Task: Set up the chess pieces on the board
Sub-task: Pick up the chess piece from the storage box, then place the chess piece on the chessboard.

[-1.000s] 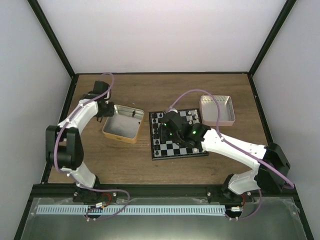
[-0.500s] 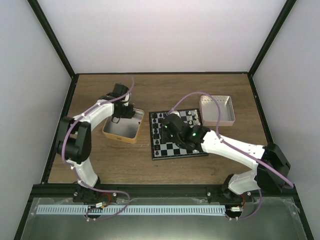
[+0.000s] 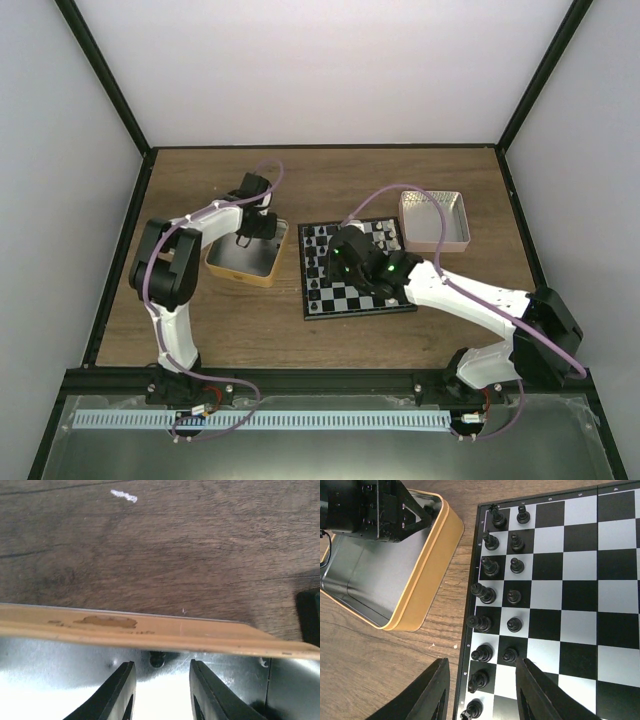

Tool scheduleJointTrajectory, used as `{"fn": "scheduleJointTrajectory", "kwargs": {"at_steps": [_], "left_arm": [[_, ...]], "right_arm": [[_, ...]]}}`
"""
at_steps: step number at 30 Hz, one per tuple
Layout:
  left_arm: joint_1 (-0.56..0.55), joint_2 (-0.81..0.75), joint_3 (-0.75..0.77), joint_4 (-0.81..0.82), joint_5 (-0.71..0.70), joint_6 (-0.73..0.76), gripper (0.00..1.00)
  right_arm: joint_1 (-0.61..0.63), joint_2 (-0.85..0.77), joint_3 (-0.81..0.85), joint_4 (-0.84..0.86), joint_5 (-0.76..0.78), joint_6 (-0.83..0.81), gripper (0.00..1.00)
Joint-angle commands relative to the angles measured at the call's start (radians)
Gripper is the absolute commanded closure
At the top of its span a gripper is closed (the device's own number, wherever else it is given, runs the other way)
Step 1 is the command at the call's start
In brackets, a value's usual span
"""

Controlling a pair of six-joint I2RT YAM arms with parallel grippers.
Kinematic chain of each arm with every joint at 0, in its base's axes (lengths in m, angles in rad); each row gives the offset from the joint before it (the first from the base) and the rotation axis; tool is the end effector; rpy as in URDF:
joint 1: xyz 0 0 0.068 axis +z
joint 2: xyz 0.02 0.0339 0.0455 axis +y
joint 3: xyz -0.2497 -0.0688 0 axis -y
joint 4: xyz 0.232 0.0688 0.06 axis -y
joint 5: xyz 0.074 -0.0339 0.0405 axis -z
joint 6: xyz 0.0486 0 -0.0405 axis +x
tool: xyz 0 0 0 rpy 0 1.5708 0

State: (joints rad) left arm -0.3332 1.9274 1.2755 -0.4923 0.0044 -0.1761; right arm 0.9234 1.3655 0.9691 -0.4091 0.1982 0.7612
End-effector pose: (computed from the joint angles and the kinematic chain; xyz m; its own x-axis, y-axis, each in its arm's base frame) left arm 0.3578 -0.1241 0.1428 -0.9046 0.1277 -0.4067 0.1730 0.9820 -0.0764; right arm 0.1829 0.2260 0.2360 -0.7976 0.0664 -0.5995 -0.2066 0.9037 0.3750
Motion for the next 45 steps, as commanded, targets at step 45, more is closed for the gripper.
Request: {"fn": "scheduleJointTrajectory", "kwargs": {"at_steps": [45], "left_arm": [[-0.303, -0.746, -0.364, 0.377, 0.367, 0.448, 0.96]], "right_arm": [[-0.228, -0.175, 0.058, 0.188, -0.525, -0.065, 0.40]]}}
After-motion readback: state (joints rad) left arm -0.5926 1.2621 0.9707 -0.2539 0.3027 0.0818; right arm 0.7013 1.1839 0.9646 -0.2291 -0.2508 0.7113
